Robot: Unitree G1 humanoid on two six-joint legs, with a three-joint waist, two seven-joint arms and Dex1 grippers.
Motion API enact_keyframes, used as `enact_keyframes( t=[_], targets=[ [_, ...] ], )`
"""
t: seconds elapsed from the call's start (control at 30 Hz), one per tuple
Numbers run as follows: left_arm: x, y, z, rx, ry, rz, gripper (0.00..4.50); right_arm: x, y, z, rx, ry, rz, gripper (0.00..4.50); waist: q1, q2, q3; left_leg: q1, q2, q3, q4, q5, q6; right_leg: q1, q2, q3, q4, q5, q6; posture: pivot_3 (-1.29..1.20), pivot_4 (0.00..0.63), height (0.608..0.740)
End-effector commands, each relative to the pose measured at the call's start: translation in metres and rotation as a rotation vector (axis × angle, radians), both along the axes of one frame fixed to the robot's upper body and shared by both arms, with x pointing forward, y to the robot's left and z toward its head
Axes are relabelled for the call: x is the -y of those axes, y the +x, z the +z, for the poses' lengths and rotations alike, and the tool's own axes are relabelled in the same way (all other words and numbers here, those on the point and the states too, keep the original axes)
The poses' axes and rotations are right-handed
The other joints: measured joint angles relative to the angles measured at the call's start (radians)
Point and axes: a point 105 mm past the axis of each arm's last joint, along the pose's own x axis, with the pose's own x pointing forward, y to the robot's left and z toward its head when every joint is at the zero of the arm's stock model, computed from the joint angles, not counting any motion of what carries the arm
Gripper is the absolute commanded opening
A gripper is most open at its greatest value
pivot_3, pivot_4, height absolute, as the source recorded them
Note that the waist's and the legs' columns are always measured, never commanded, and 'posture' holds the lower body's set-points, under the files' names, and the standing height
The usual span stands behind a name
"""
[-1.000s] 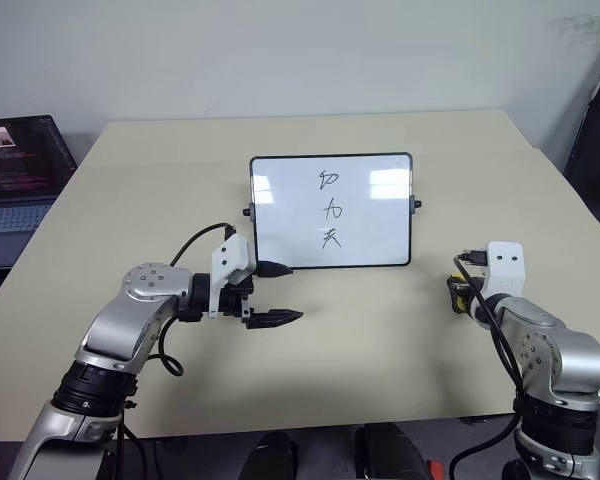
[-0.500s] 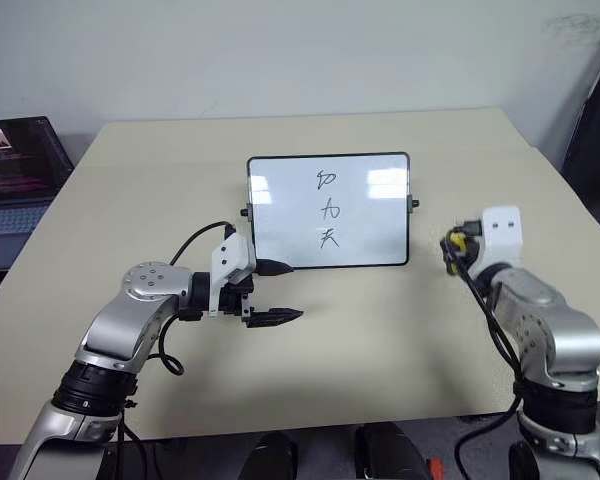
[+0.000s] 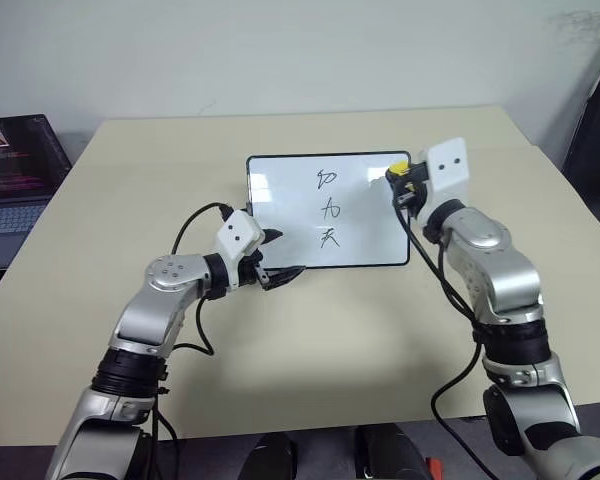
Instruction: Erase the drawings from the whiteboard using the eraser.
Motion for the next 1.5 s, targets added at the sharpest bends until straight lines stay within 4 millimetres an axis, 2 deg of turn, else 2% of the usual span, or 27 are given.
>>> enact_keyframes(
  t=[0.03, 0.33, 0.57, 0.93, 1.23, 1.5],
  targets=[
    [-0.004, 0.002, 0.012, 0.060, -0.028, 0.069, 4.50, -0.017, 0.003, 0.029, 0.124, -0.005, 0.059, 1.07, -0.003, 0.000, 0.000, 0.000, 0.000, 0.000, 0.000, 0.000, 0.000, 0.000, 0.000, 0.000, 0.000, 0.000, 0.000, 0.00, 0.150, 0.740],
    [-0.003, 0.004, 0.009, 0.095, -0.062, 0.204, 4.50, -0.043, 0.018, 0.043, 0.205, -0.028, 0.139, 1.07, -0.010, 0.000, 0.000, 0.000, 0.000, 0.000, 0.000, 0.000, 0.000, -0.001, 0.000, 0.000, 0.001, 0.000, 0.000, 0.00, 0.150, 0.740],
    [0.015, -0.002, 0.007, 0.101, -0.110, 0.187, 4.50, -0.055, 0.028, 0.050, 0.244, -0.052, 0.173, 1.07, -0.010, 0.000, 0.000, 0.000, 0.000, 0.001, 0.000, 0.000, 0.000, -0.002, 0.000, 0.001, 0.001, 0.000, -0.001, 0.00, 0.150, 0.740],
    [0.012, -0.003, 0.005, 0.176, -0.096, 0.210, 4.50, -0.068, 0.034, 0.045, 0.256, -0.070, 0.200, 1.07, -0.011, 0.000, 0.000, 0.000, 0.000, 0.003, 0.000, 0.001, -0.002, -0.002, 0.000, 0.001, 0.001, 0.001, -0.001, 0.00, 0.150, 0.740],
    [0.005, -0.005, -0.010, 0.216, -0.038, 0.221, 4.50, -0.076, 0.037, 0.041, 0.245, -0.072, 0.224, 1.07, -0.011, 0.000, 0.000, 0.000, 0.001, 0.003, 0.000, 0.001, -0.002, -0.002, 0.000, 0.001, 0.001, 0.001, -0.001, 0.00, 0.150, 0.740],
    [-0.001, -0.004, -0.004, 0.252, -0.026, 0.234, 4.50, -0.089, 0.045, 0.025, 0.189, -0.138, 0.229, 1.07, -0.011, 0.000, 0.000, 0.000, 0.001, 0.003, 0.000, 0.001, -0.002, -0.003, 0.000, 0.001, 0.001, 0.001, -0.001, 0.00, 0.150, 0.740]
  ],
)
